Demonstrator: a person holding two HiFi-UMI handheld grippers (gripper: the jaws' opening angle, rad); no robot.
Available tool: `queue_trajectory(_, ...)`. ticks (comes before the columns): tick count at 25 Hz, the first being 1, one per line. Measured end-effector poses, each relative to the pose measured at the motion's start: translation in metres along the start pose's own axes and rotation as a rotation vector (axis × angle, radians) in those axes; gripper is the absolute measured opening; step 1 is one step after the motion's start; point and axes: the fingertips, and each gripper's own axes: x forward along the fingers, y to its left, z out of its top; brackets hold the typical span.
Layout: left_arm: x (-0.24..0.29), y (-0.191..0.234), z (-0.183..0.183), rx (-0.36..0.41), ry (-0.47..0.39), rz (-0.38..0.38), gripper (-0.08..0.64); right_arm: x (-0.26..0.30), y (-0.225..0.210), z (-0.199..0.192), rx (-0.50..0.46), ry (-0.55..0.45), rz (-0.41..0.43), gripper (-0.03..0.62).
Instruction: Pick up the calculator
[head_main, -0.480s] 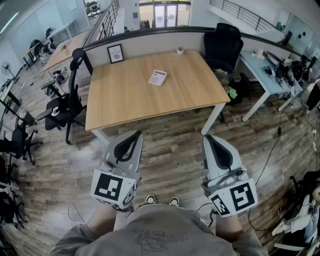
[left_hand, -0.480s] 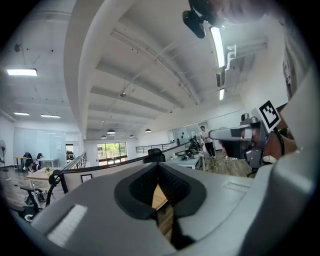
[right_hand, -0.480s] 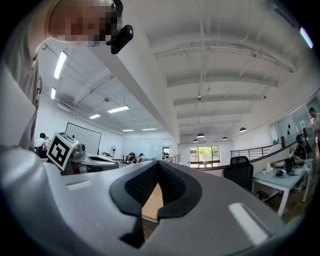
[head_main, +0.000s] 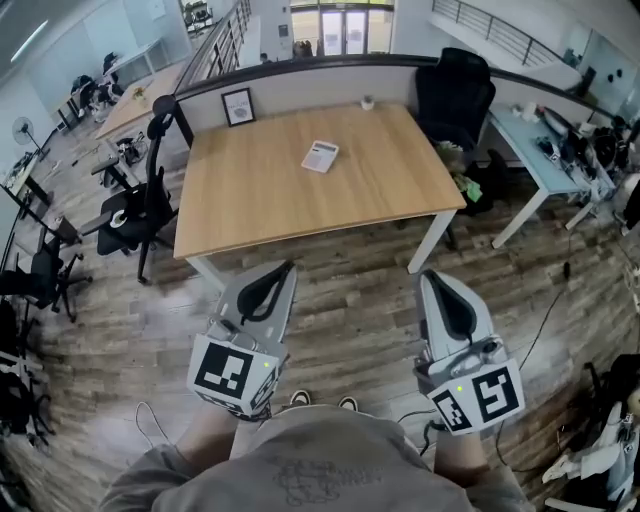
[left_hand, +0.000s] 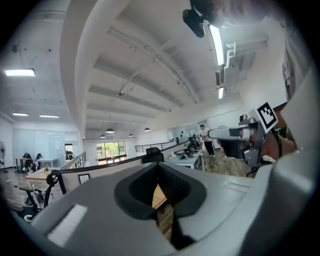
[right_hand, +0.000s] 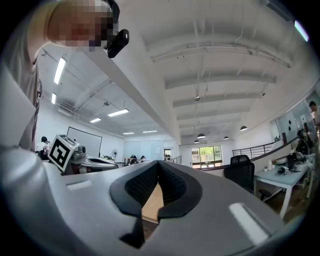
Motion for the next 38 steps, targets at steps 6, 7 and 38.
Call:
queue_trajectory(6,0.007,-0.024,-0.003,0.005,0.007,0.012,0.002,-0.019,-0.017,-0.015,0.002,0.026,0.038,0.005)
queue_trajectory(7,0.008,-0.028,-0.005,0.002,0.009,0.012,0.002,-0.022,-0.019,-0.019,0.009,0.033,0.046,0.005)
queue_trajectory(38,0.206,0.095,-0.03,-0.09,0.004,-0.032,0.002,0.181,-0.153,-0.097,0.12,0.217,0.016,0.213)
